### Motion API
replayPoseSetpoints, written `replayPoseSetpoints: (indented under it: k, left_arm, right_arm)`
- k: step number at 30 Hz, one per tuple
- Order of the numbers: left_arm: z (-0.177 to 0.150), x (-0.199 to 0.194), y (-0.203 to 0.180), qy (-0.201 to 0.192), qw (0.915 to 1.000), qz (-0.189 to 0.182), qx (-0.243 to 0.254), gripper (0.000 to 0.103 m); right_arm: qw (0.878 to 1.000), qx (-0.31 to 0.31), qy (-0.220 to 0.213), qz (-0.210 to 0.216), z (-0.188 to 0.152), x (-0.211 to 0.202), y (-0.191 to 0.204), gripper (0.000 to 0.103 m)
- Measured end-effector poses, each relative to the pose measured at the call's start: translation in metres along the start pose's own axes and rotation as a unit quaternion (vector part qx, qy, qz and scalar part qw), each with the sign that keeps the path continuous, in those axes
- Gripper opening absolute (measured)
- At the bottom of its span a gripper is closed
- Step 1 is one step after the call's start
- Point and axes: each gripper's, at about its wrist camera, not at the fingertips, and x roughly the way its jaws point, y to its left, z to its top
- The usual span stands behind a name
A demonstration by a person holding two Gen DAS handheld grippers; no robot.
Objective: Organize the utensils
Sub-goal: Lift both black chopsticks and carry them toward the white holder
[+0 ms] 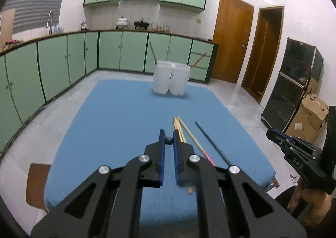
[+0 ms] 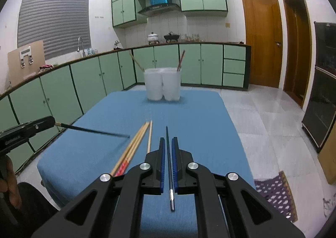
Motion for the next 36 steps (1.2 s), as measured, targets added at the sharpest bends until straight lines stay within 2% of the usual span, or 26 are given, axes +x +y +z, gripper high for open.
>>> replayPoseSetpoints:
  k: [4, 12, 20, 24, 26, 28, 36]
  left_arm:
    - [0.01, -0.005, -0.001, -0.013, 0.9999, 0.0, 0.005, 0.006]
    - [0.011, -0.001, 0.0, -0.011, 0.9999, -0.003, 0.005, 0.006]
    - [0.02, 0.003, 0.0, -0.011, 0.9999, -0.004, 0.012, 0.006]
    - [0.016, 0.004, -0.001, -0.007, 0.9999, -0.004, 0.012, 0.006]
    - [0.016, 0.004, -0.001, -0.005, 0.9999, -0.004, 0.011, 0.006]
    - [0.019, 0.004, 0.001, -0.005, 0.9999, -0.004, 0.009, 0.006]
    - [0.026, 0.0, 0.004, -0.008, 0.9999, -0.005, 0.012, 0.006]
  right_arm:
    - [1.0, 0.013, 0.014, 0.008, -0.008, 0.008, -0.007, 0.006]
    - [0.995, 0.013, 0.099, 0.011, -0.084, 0.038, -0.007, 0.011]
    - [0.992, 0.008, 0.127, 0.01, -0.101, 0.056, -0.009, 0.016]
    - [0.992, -0.006, 0.126, 0.008, -0.099, 0.059, -0.006, 0.014]
    - [0.991, -0.005, 0.13, 0.011, -0.099, 0.058, -0.005, 0.006]
    - [0.992, 0.0, 0.129, 0.012, -0.097, 0.053, -0.007, 0.006]
    - [0.997, 0.018, 0.068, 0.021, -0.044, 0.015, -0.007, 0.006]
